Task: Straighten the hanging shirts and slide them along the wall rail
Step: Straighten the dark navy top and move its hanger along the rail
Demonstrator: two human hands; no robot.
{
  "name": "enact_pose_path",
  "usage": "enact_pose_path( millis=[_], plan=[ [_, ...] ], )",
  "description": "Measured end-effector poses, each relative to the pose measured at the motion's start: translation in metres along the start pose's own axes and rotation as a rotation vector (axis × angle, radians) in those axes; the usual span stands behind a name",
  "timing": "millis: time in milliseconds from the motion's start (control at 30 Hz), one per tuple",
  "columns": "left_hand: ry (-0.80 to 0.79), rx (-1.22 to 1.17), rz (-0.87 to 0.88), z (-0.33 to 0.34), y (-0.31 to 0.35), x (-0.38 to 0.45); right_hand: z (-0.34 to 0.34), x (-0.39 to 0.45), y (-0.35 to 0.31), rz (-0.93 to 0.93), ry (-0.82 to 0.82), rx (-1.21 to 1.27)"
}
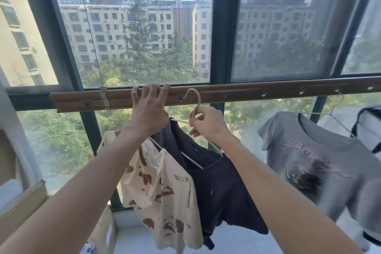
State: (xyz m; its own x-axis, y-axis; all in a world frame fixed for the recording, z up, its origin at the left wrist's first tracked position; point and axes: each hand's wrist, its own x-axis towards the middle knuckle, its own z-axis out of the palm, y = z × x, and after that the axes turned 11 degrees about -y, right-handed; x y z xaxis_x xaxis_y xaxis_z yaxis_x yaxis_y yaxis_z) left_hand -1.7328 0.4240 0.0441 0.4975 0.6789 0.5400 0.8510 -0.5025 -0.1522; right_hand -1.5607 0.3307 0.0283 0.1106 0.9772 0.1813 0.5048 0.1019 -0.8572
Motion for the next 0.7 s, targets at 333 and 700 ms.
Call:
enact_pose_path(
  millis=[333, 700],
  plan=[
    [-0.14, -0.017, -0.113, -0.006, 0.066, 0.027, -0.062, -0.033, 0.028, 0.001, 0.176, -0.023],
    [-0.099, 0.032, 0.092, -0.009, 0.178, 0.069, -0.142, -0.062, 0.08, 0.118, 0.329, -0.04]
  ],
)
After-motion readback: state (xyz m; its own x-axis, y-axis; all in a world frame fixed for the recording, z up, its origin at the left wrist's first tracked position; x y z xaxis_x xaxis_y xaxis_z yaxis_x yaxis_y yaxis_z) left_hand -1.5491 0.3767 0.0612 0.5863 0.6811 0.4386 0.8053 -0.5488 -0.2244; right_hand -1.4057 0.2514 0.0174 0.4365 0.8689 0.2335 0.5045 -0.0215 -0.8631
